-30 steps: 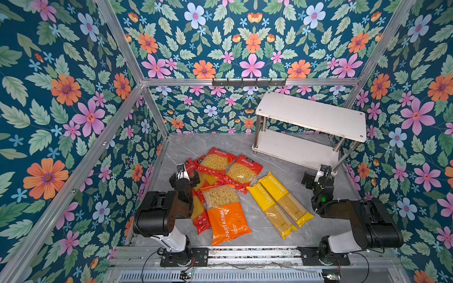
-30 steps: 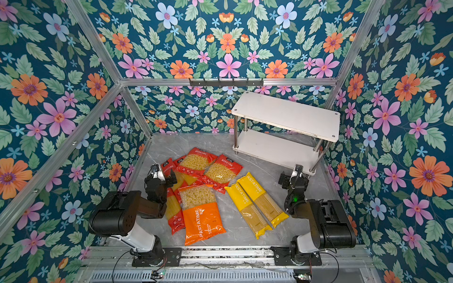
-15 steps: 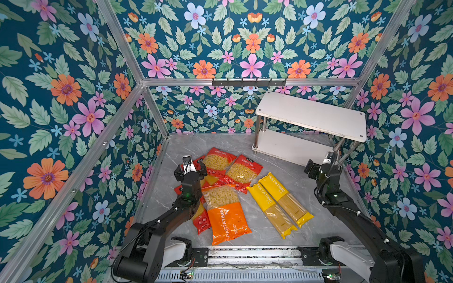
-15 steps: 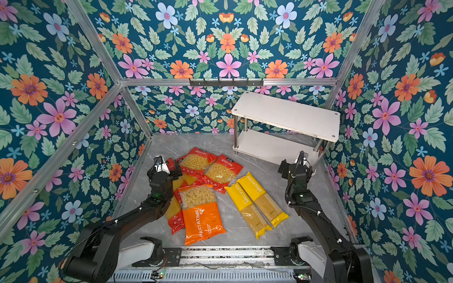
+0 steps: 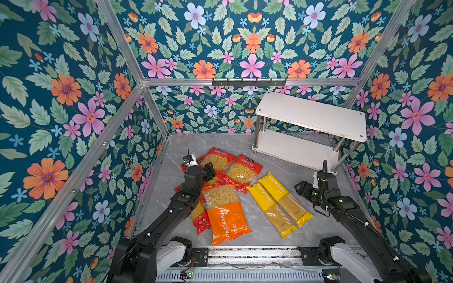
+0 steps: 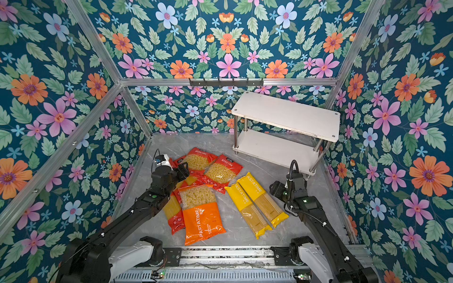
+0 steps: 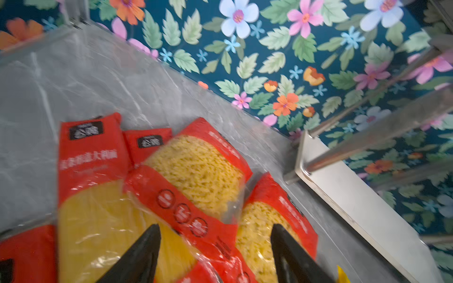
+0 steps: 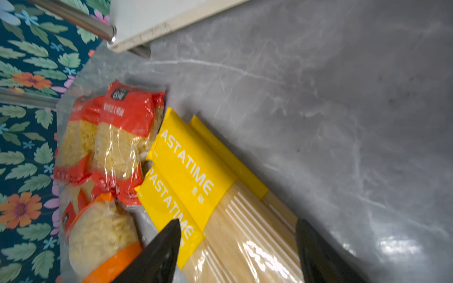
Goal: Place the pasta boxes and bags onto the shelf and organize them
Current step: 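Reach both grippers toward the yellow spaghetti packs from either side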
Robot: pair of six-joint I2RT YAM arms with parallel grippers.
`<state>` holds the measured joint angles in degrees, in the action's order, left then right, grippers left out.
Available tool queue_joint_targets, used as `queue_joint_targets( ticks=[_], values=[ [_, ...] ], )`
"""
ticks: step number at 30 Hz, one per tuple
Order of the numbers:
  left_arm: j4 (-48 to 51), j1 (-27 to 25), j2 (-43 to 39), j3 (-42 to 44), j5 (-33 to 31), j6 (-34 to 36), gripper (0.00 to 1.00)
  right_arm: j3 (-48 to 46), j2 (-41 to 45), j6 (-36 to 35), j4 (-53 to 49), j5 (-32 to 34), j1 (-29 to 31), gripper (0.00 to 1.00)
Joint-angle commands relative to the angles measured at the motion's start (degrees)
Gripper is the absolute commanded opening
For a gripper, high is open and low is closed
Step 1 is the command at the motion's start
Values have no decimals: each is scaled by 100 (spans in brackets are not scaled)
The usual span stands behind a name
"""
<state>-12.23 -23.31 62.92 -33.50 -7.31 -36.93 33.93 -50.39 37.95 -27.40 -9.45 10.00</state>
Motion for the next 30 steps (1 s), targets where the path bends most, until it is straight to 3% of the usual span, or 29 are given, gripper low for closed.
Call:
queue_joint_targets(
  ticks=[1,7,11,17,21,24,30],
  values=[
    [464,-581,107,-115,-69,-412,73,2,119,186,-732,-407,37,75],
    [422,-2235,688,-452,-1140,-750,77,112,122,-2,-1134,-316,62,75],
    [187,-2911,1442,-853,-1146,-618,78,43,43,-9,-987,-413,57,75],
    [-43,-3442,2199,-1290,-940,-610,78,77,-127,-226,-1063,-285,55,75],
    [-106,-3522,2403,-1314,-891,-1005,73,342,253,-264,-1364,217,-87,74],
    [-131,-3531,2414,-1266,-792,-1345,68,551,486,-509,-1445,9,-508,73],
    [-689,-3852,2669,-1038,-688,-2096,64,486,135,-562,-1336,-394,-562,73]
  ],
)
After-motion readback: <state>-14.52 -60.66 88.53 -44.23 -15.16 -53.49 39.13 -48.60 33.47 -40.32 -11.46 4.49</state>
